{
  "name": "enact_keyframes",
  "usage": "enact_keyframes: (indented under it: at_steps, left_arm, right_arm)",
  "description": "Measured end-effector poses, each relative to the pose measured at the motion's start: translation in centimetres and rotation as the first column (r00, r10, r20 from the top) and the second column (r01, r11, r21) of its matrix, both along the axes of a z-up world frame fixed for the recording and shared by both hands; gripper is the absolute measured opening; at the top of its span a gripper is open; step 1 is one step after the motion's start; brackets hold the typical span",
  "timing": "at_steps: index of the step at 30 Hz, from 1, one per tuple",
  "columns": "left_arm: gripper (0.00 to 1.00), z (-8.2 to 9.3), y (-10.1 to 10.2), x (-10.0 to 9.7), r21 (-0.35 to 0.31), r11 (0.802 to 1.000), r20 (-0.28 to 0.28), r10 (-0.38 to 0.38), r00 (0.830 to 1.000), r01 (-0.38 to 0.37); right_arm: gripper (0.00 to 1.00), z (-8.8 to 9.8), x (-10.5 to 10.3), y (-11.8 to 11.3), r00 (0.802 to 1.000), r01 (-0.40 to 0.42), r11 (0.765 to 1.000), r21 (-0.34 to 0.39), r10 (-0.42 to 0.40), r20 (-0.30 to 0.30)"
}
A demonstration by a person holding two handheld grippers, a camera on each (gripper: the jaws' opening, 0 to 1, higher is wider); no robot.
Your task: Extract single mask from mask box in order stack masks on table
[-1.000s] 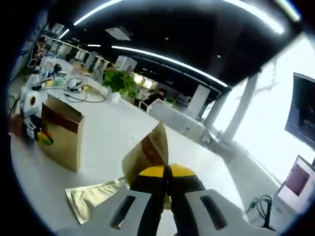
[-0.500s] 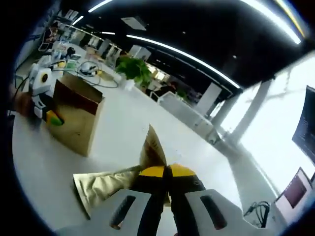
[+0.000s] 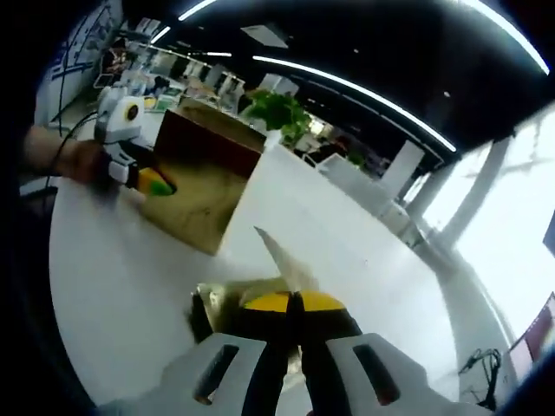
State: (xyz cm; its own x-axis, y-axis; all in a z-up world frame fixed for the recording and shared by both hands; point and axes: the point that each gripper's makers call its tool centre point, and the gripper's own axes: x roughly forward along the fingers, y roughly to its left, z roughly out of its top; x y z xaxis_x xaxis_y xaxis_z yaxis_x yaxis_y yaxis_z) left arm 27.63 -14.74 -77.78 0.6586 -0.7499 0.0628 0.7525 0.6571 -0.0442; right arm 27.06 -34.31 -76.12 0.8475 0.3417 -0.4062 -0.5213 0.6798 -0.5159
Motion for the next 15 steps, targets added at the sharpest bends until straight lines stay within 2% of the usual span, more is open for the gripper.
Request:
enact_keyframes:
  at_steps: [6,15]
  left_arm:
    - [0.31,0.0,-0.1,-0.1,0.003,1.0,0.002,0.0,1.0,0.0]
    - [0.31,0.1,0.0,-0.1,0.003,1.0,0.003,0.001,1.0,-0.001]
  right_arm:
    - [0.0,-1.6,-0.8,0.9,0.999,-0.027,1.0,-0.009,0.026,-0.037]
    - [0.0,-2.9,-1.0,1.1,0.997,-0.035,0.999,-0.005,0.034,-0.073]
